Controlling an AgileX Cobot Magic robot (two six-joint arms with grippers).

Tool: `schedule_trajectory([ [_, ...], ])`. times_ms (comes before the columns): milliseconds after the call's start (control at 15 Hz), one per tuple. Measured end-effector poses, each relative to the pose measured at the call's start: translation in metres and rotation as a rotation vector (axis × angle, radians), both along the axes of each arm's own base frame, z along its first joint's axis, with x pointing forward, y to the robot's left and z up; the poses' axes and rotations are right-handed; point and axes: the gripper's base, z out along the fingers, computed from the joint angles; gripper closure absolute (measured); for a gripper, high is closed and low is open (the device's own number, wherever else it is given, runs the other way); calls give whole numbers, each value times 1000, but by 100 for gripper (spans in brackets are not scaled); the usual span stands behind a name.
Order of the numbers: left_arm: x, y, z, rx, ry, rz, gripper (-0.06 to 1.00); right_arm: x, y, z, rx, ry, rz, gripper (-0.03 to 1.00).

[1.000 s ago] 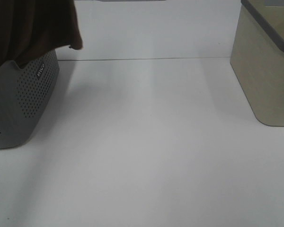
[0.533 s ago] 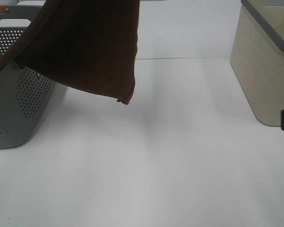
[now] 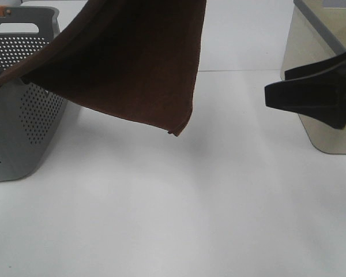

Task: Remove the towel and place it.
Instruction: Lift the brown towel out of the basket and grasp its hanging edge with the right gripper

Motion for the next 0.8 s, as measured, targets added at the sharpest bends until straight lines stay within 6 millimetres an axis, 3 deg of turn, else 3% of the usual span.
schedule_trajectory([
  [200, 3, -1, 0, -24, -10, 11, 94, 24, 26, -9, -79, -56, 85, 29],
  [333, 4, -1, 2, -40, -23, 22, 94, 37, 40, -13, -86, -54, 30, 26],
  [800, 10, -2, 7, -108, -66, 61, 94, 74, 63, -36, 14, 55, 42, 26],
])
